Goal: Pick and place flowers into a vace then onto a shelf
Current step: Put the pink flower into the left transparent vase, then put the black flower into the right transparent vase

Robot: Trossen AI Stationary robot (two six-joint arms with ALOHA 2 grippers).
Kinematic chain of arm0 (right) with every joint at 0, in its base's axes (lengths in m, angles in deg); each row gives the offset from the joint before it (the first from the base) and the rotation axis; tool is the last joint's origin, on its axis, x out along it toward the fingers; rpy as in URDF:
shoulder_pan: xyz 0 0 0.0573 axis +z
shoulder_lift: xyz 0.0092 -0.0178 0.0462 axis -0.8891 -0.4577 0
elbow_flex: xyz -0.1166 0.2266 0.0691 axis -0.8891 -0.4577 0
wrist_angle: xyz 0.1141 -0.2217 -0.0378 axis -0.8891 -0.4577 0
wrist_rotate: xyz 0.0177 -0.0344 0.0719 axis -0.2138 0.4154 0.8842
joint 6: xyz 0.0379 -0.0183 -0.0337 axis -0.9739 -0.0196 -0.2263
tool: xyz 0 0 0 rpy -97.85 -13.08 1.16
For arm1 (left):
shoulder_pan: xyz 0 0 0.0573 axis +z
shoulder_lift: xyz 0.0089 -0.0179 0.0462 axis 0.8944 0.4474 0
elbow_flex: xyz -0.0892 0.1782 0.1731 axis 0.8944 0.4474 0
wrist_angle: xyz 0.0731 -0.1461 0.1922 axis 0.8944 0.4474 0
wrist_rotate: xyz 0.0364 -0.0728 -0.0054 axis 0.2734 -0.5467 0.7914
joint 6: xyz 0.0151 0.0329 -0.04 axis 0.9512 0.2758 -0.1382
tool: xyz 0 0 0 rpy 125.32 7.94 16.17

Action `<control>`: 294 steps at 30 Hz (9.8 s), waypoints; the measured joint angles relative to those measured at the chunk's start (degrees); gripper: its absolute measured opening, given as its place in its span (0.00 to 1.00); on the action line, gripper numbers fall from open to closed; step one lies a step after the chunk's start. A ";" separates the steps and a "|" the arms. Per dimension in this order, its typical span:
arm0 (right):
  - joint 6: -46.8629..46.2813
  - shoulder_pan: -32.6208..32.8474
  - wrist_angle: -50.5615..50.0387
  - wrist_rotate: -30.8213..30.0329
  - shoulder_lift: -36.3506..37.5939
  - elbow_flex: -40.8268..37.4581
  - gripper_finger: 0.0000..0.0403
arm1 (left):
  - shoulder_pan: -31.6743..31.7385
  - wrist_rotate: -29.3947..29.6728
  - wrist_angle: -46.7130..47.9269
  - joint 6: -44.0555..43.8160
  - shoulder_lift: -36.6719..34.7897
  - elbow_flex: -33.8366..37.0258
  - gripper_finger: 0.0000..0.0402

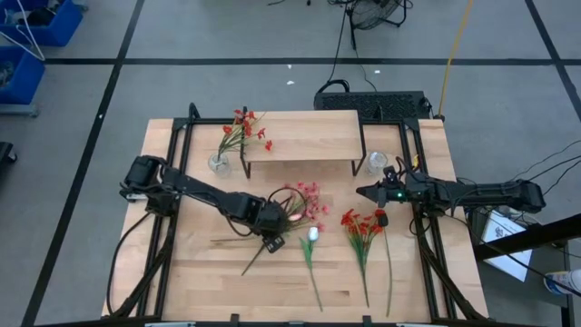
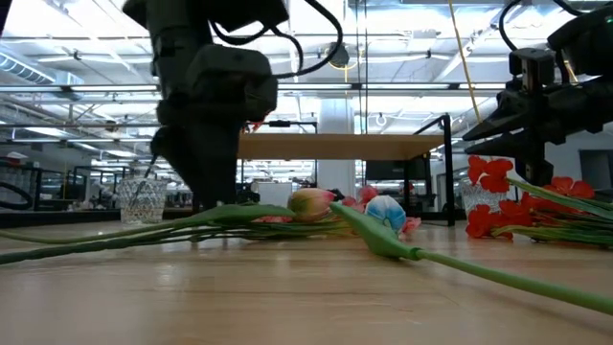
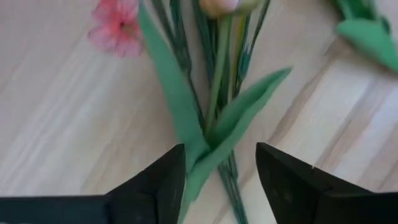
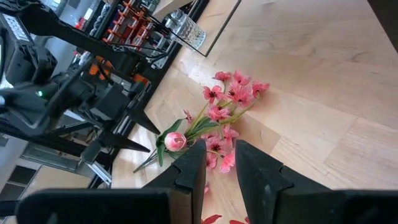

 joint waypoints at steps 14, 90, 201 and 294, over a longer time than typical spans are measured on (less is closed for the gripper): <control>-1.57 0.02 0.02 0.00 -2.78 0.00 0.19 | 1.94 -6.68 -2.59 2.11 5.11 -0.08 0.44; -1.60 0.00 0.03 -2.97 -7.50 -0.02 0.19 | 10.92 75.75 25.08 -19.68 -44.02 6.47 0.01; -4.49 0.00 0.16 -6.51 -10.90 0.00 0.19 | 25.83 39.79 -12.56 5.90 -62.21 35.78 0.14; -7.20 1.61 14.59 10.57 -10.91 4.15 0.19 | 8.89 12.98 -35.07 -4.23 -66.86 35.87 0.96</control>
